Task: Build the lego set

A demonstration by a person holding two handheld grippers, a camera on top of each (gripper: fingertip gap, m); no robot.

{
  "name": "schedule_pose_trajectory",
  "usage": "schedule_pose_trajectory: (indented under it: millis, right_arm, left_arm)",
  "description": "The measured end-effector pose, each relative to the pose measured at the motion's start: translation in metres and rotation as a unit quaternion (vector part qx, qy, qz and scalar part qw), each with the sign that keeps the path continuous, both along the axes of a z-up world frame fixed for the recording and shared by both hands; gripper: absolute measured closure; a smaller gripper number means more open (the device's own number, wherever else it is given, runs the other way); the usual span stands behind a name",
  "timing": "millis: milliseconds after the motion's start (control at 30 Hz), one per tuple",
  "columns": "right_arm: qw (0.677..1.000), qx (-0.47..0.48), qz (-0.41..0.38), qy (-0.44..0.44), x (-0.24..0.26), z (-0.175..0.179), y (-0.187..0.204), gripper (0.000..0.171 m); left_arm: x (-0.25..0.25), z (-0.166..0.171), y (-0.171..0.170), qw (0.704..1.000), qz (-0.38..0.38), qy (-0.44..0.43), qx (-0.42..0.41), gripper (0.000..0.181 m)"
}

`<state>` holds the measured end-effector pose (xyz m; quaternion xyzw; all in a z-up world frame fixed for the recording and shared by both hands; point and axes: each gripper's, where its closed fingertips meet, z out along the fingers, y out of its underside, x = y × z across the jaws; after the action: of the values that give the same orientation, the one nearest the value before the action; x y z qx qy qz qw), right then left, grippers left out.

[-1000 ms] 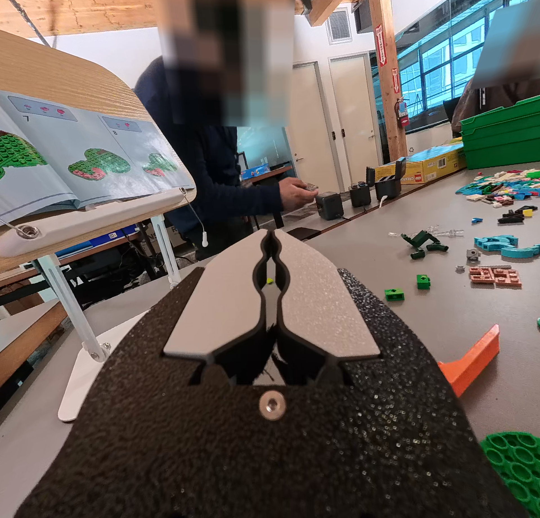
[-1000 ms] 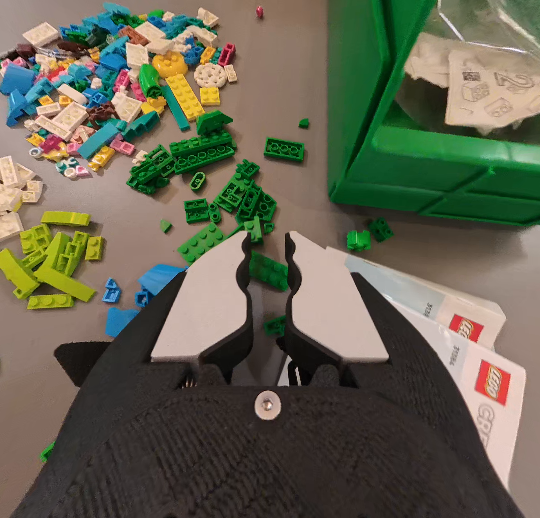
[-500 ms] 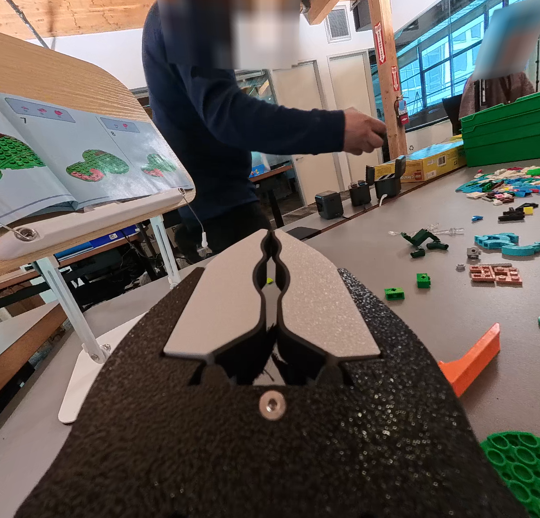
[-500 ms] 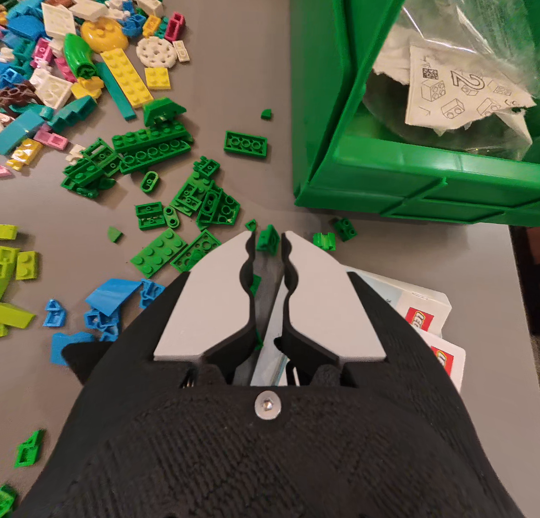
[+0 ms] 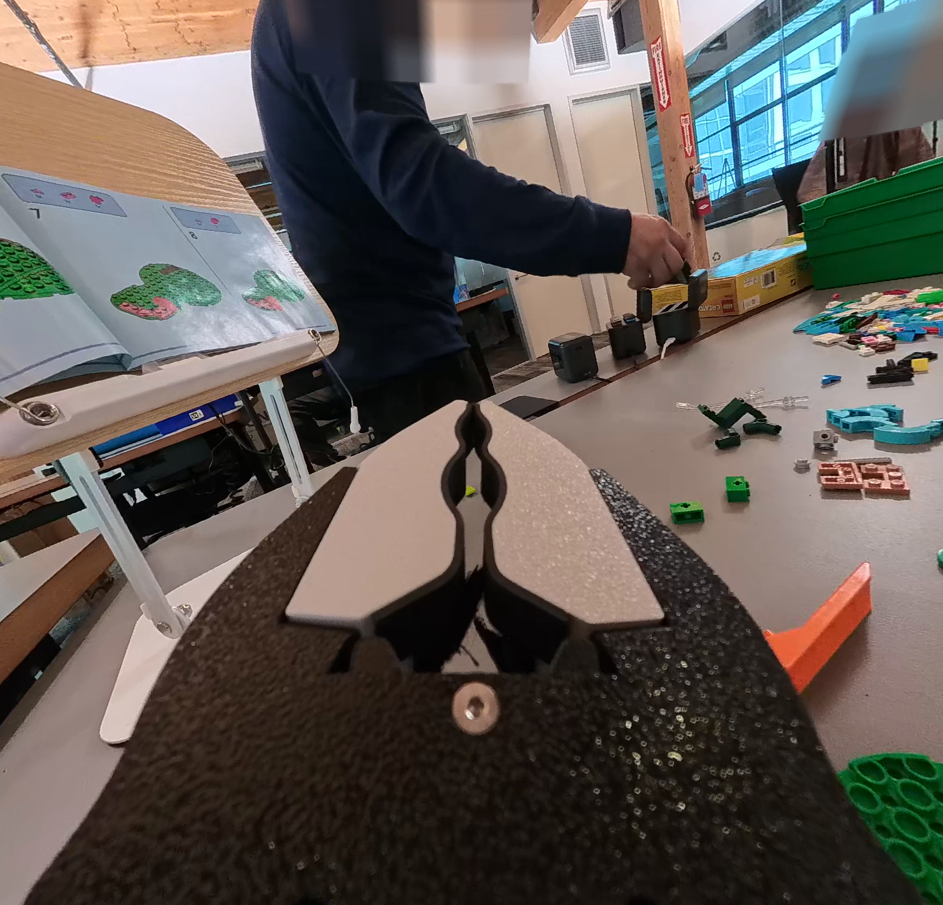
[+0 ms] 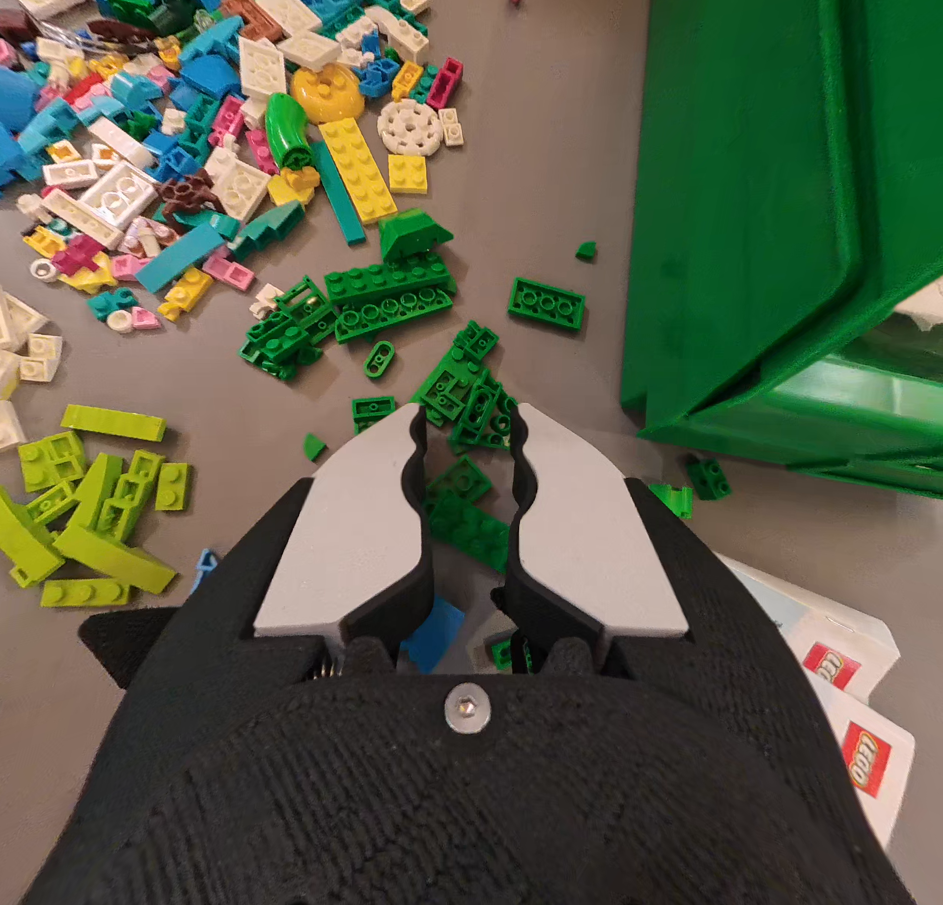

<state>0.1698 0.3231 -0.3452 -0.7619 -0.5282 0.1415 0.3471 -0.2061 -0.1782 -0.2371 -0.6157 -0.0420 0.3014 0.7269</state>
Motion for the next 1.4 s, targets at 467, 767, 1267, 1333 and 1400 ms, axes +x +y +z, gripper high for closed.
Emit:
schedule_pose_trajectory:
  millis: [467, 767, 1267, 1333, 1400]
  right_arm:
    - [1.0, -0.003, 0.018, 0.024, -0.006, 0.007, -0.011, 0.146]
    - [0.992, -0.037, 0.113, 0.038, -0.042, 0.005, -0.046, 0.14]
    - [0.997, 0.0, 0.047, 0.056, -0.014, 0.014, -0.029, 0.171]
    - [0.996, -0.009, 0.038, 0.083, -0.007, 0.019, -0.028, 0.171]
    - [0.995, -0.011, 0.018, 0.102, 0.001, 0.022, -0.023, 0.171]
  left_arm:
    - [0.0, 0.0, 0.0, 1.0, -0.001, 0.0, 0.0, 0.181]
    - [0.001, 0.0, 0.001, 1.0, -0.002, 0.002, -0.001, 0.181]
    - [0.002, 0.0, 0.001, 1.0, -0.004, 0.002, -0.001, 0.181]
    - [0.002, 0.0, 0.001, 1.0, -0.004, 0.002, -0.002, 0.181]
    - [0.002, 0.0, 0.001, 1.0, -0.004, 0.003, -0.001, 0.181]
